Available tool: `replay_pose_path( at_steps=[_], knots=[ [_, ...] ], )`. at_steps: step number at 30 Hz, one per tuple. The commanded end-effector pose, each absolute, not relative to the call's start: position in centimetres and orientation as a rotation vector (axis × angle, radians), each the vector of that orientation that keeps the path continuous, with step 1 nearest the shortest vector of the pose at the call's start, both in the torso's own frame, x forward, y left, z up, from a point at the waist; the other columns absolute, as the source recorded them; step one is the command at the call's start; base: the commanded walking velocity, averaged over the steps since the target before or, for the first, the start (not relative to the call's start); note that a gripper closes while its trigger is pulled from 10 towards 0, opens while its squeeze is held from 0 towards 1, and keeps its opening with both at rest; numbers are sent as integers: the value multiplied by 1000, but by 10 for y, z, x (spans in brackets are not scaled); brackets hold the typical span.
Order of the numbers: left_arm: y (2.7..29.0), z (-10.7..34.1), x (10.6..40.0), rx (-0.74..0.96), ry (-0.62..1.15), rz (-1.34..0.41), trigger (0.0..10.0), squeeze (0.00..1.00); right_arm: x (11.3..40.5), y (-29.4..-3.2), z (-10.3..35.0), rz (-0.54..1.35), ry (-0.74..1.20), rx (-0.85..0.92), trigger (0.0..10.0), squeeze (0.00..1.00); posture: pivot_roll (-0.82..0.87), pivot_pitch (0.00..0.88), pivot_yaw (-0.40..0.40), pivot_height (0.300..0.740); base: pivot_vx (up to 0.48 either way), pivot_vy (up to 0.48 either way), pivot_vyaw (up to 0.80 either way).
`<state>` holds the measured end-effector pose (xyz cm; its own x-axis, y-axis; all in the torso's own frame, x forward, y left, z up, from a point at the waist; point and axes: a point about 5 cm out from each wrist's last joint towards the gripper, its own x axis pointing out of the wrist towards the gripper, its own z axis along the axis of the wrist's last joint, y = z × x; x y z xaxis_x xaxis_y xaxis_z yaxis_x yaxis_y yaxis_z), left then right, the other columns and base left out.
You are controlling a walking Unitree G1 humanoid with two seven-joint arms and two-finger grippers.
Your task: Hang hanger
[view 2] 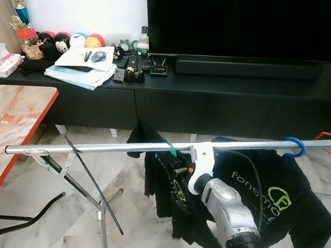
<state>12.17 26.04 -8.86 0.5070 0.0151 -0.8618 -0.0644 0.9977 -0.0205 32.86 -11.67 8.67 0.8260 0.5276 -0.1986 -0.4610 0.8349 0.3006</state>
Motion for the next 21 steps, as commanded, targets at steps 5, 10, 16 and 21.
replay_pose_path(
  at_steps=[5, 10, 16, 21],
  knots=[
    [260, -92, 112, -62, 1070, 57, 10000, 0, 321, -133, 63, 446, 384, 128, 10000, 0, 115, 133, -59, 740, 0, 0, 0],
    [260, -92, 112, -60, 1070, 55, 10000, 0, 323, -135, 61, 407, 383, 83, 10000, 0, 117, 134, -58, 740, 0, 0, 0],
    [260, -92, 113, -58, 1070, 55, 10000, 0, 326, -131, 67, 423, 340, 98, 10000, 0, 119, 132, -57, 740, 0, 0, 0],
    [260, -92, 113, -59, 1068, 58, 10000, 0, 327, -127, 70, 448, 320, 123, 0, 0, 119, 133, -60, 740, 0, 0, 0]
  ],
)
